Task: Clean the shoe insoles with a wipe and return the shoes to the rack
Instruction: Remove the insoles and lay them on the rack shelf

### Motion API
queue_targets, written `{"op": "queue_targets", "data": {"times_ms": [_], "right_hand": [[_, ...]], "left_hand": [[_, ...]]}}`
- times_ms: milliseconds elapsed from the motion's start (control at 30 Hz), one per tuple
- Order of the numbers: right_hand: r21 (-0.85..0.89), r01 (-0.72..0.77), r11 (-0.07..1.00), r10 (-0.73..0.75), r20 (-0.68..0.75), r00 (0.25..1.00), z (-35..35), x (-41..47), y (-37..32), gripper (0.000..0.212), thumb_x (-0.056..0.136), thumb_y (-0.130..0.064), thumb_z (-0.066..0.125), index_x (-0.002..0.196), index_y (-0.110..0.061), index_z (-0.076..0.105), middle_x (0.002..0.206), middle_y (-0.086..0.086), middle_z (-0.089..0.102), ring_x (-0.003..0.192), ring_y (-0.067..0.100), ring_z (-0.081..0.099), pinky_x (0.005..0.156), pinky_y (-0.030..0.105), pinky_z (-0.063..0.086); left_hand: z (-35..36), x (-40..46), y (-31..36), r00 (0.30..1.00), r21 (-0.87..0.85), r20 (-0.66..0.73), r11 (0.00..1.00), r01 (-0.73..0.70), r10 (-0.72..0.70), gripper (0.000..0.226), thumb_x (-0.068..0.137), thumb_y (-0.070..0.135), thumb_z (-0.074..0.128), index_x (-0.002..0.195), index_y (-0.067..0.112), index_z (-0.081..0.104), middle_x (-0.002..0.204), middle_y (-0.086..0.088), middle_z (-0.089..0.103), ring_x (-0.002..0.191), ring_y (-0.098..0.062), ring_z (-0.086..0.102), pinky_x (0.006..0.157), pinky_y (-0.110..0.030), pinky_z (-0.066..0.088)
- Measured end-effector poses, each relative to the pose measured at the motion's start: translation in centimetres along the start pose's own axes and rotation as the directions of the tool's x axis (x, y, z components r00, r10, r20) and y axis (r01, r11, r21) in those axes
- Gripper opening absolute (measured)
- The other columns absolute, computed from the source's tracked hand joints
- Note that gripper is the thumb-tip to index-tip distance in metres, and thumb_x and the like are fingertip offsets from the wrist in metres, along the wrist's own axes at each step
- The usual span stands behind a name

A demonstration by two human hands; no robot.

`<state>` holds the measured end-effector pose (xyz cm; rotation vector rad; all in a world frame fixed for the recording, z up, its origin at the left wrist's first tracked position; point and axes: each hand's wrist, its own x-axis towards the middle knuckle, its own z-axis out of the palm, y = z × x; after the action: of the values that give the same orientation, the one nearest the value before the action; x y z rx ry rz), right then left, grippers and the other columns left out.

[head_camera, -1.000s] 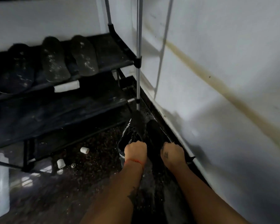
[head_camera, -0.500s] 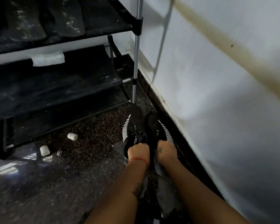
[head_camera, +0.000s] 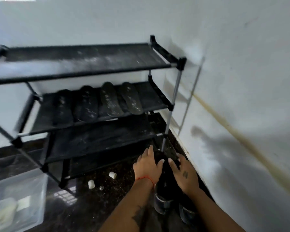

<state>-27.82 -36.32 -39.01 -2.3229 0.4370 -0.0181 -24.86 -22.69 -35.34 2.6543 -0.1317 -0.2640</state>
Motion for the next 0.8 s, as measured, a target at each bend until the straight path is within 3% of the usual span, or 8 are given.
{"op": "queue_targets", "data": {"times_ms": [167,367,567,700,800], "right_hand": [[0.056,0.165,0.985,-0.160,-0.089,0.983,-0.4,-1.2,-9.0,0.068,0.088,-0.055,0.047,0.142,-0.016,0.034,0.142,0.007,0.044,0.130,0.022,0.042,0.103,0.029,0.034],[0.076,0.402,0.912,-0.396,-0.082,0.914,2.2,-1.4,-19.3,0.071,0.088,-0.059,0.044,0.144,-0.019,0.028,0.147,0.003,0.035,0.135,0.019,0.032,0.106,0.032,0.031],[-0.063,0.546,0.835,-0.547,0.002,0.837,7.8,1.9,-25.9,0.060,0.093,-0.052,0.040,0.142,-0.018,0.033,0.145,0.004,0.038,0.134,0.020,0.031,0.107,0.030,0.028],[-0.122,0.523,0.844,-0.521,0.044,0.852,10.6,5.3,-27.9,0.053,0.098,-0.041,0.038,0.139,-0.009,0.038,0.138,0.015,0.045,0.129,0.028,0.038,0.105,0.034,0.029],[-0.196,0.386,0.902,-0.370,0.113,0.922,11.7,7.4,-29.2,0.048,0.097,-0.037,0.043,0.134,-0.007,0.041,0.132,0.018,0.050,0.123,0.033,0.044,0.099,0.039,0.037]], "left_hand": [[-8.4,-1.9,-3.5,0.976,-0.028,-0.211,0.999,0.040,-0.045,0.078,0.092,0.059,0.040,0.153,0.025,0.004,0.160,0.000,0.006,0.146,-0.026,0.014,0.110,-0.044,0.030],[-16.9,-2.1,-10.8,0.905,-0.035,-0.414,0.995,0.095,-0.101,0.084,0.089,0.064,0.042,0.152,0.028,0.001,0.161,0.002,-0.004,0.147,-0.027,0.003,0.111,-0.047,0.027],[-20.7,1.7,-18.0,0.839,-0.065,-0.530,0.993,0.103,-0.122,0.071,0.095,0.052,0.039,0.152,0.018,0.014,0.159,-0.011,0.011,0.145,-0.032,0.014,0.114,-0.041,0.022],[-20.7,5.3,-21.0,0.854,-0.150,-0.480,0.978,0.148,-0.203,0.063,0.099,0.043,0.036,0.151,0.013,0.017,0.156,-0.017,0.018,0.141,-0.034,0.024,0.113,-0.039,0.021],[-21.0,7.5,-21.8,0.844,-0.184,-0.452,0.956,0.228,-0.288,0.057,0.101,0.040,0.034,0.147,0.009,0.025,0.148,-0.021,0.033,0.131,-0.039,0.038,0.103,-0.042,0.032]]}}
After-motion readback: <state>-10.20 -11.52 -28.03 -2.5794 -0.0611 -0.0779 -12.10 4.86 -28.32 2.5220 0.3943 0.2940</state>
